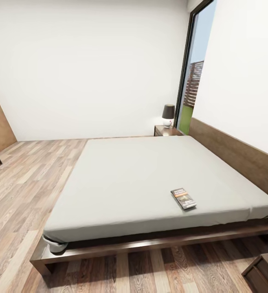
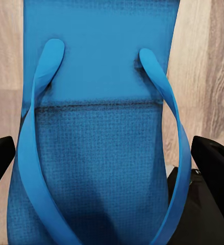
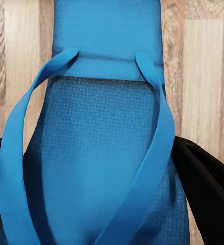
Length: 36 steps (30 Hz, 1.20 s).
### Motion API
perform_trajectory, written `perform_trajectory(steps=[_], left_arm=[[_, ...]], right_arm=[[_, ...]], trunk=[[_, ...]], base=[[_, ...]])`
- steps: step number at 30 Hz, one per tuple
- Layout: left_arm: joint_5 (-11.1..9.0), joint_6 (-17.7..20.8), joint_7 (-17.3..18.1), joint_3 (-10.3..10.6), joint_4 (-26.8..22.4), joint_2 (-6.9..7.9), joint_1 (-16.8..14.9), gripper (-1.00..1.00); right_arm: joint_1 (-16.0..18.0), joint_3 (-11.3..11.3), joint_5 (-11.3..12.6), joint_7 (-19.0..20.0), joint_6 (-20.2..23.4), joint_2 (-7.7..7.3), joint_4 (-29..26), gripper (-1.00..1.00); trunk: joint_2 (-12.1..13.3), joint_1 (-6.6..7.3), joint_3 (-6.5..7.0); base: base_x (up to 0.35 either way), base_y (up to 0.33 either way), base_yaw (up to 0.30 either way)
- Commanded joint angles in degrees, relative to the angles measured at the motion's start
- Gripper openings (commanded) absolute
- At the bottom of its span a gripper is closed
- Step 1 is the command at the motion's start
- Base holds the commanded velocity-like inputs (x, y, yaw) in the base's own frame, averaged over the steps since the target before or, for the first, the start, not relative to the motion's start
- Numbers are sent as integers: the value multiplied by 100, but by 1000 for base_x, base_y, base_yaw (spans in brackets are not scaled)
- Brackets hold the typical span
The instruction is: In the bedroom, move the book from the bed onto either nightstand, and place the two sandals side by side next to the bed.
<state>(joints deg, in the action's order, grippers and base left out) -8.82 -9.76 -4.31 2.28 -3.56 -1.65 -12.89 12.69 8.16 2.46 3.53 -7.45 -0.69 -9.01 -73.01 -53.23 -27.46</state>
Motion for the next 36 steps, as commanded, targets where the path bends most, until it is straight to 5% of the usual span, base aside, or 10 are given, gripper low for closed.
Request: perform_trajectory(steps=[1, 36], left_arm=[[-47, -14, -11, 29, 4, -2, -5, -100], [-40, -50, 36, 71, -66, 51, -112, -100]], right_arm=[[4, 32, 26, 13, -19, -3, 5, -100], [1, -60, 17, 24, -89, -95, -4, -100]], trunk=[[-45, -22, -24], [-1448, -791, -652]], base=[[0, 0, 0], [0, 0, 0]])
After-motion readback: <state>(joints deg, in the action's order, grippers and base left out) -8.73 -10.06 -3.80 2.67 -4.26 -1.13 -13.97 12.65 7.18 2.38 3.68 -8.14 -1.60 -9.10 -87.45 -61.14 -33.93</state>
